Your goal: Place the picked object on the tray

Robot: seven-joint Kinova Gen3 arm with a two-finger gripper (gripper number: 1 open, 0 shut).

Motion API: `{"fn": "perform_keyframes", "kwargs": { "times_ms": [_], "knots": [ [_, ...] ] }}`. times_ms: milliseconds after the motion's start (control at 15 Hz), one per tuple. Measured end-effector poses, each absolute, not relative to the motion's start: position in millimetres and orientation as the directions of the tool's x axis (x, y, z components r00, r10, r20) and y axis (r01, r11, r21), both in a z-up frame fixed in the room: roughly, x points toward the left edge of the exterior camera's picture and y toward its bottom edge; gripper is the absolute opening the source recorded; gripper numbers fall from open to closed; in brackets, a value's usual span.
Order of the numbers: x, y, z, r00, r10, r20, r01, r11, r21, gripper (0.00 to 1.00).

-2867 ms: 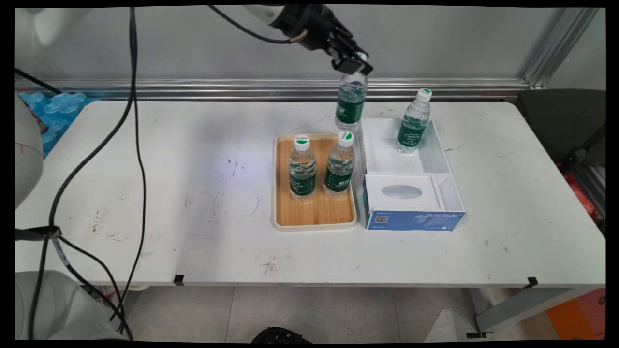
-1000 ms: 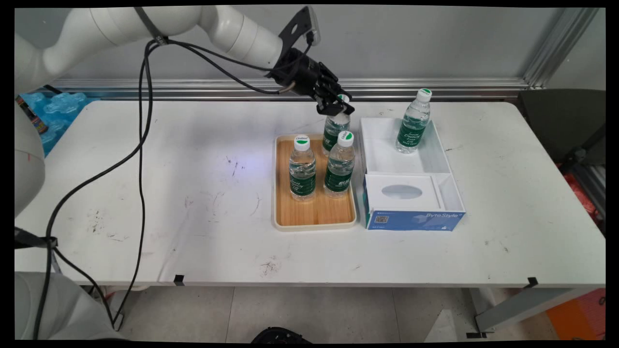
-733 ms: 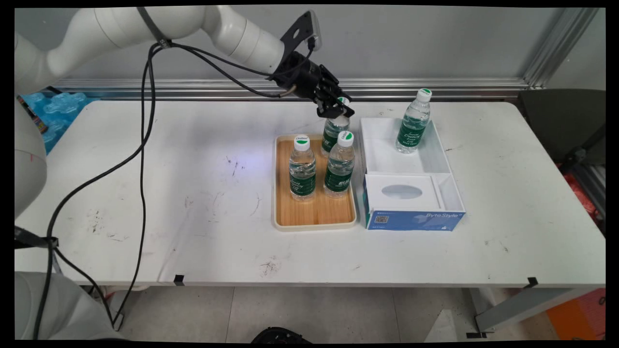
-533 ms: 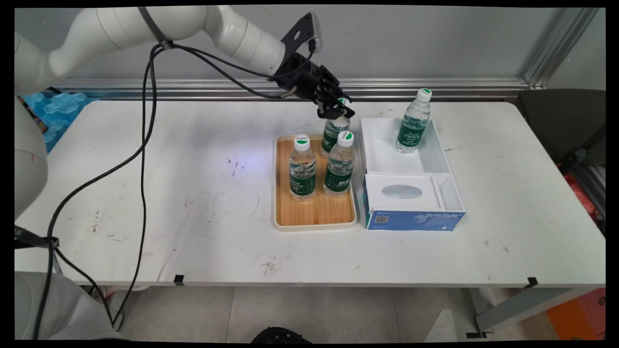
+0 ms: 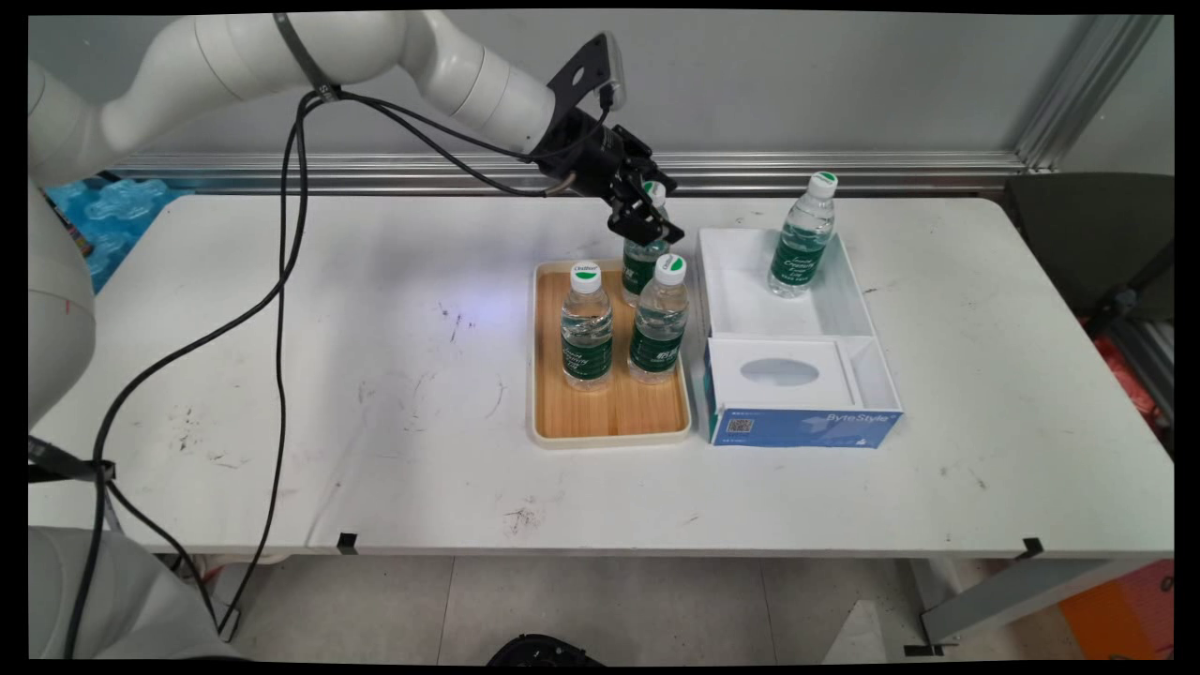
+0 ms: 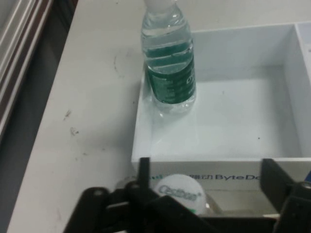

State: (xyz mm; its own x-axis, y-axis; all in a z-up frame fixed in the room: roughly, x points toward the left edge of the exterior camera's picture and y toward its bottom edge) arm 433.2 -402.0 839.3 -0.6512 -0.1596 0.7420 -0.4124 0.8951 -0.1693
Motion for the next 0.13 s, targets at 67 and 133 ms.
{"fn": "perform_keyframes", "kwargs": {
  "times_ms": [67,133],
  "knots": [
    [433.4,-402.1,838.9,-0.652,-0.161,0.741,-0.413,0.895,-0.169,1.00],
    [433.2,-398.4,838.7,-0.653,-0.160,0.741,-0.411,0.896,-0.169,1.00]
  ]
}}
